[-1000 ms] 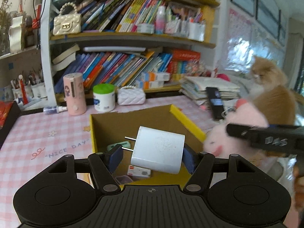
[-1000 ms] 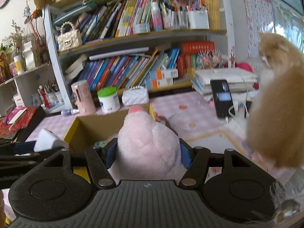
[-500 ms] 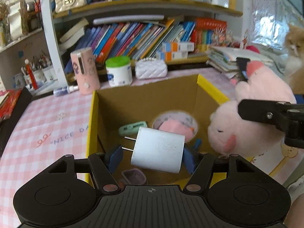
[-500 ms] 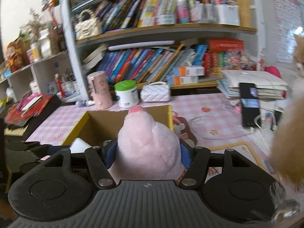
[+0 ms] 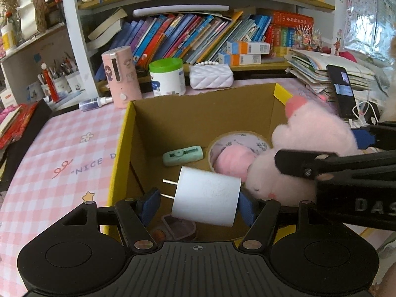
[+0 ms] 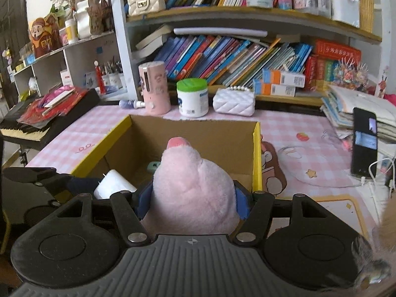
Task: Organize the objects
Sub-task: 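Open both tools to drop the pig and plug into the box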
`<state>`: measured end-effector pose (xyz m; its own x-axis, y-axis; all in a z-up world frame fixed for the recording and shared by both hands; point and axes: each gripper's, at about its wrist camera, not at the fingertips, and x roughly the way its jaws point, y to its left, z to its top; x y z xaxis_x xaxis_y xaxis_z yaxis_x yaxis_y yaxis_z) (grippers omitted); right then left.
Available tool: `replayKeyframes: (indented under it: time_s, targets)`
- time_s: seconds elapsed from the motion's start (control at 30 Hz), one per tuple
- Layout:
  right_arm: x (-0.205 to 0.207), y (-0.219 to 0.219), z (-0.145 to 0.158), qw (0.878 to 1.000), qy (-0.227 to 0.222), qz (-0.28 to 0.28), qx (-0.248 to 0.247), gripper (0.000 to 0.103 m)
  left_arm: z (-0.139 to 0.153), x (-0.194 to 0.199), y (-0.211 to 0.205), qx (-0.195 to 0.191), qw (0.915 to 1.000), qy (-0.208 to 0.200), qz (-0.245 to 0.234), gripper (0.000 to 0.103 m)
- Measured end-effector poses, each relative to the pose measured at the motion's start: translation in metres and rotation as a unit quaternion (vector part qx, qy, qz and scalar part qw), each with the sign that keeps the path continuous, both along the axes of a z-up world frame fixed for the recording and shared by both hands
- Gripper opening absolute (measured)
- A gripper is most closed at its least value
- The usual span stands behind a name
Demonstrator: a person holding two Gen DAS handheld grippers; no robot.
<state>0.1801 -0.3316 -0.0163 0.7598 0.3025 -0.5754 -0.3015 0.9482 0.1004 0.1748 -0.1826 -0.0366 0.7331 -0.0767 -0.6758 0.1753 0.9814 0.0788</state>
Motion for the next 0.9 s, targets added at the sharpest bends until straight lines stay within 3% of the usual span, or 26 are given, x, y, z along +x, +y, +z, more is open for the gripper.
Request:
replayKeyframes:
  time_s: [0.27,0.47,0.6,0.9]
  targets:
    - [0.013,0.002,-0.012,1.000,0.025,0.012,0.010,0.064,0.016,-0.023,-0.003,0.044,0.9980,-0.045,-0.011,0.069]
    - [0.019,0.010,-0.015,0.999,0.036,0.032,0.012,0.064,0.030,-0.057,0.015,0.026,0.9976,-0.064,-0.005,0.072]
    - [0.023,0.020,-0.020,0.997,0.053,0.053,0.007,0.065,0.037,-0.074,0.029,-0.004,0.9971,-0.070,0.029,0.074]
    - [0.030,0.039,-0.031,0.995,0.071,0.074,-0.008,0.066,0.035,-0.093,0.048,-0.025,0.9932,-0.067,0.092,0.077]
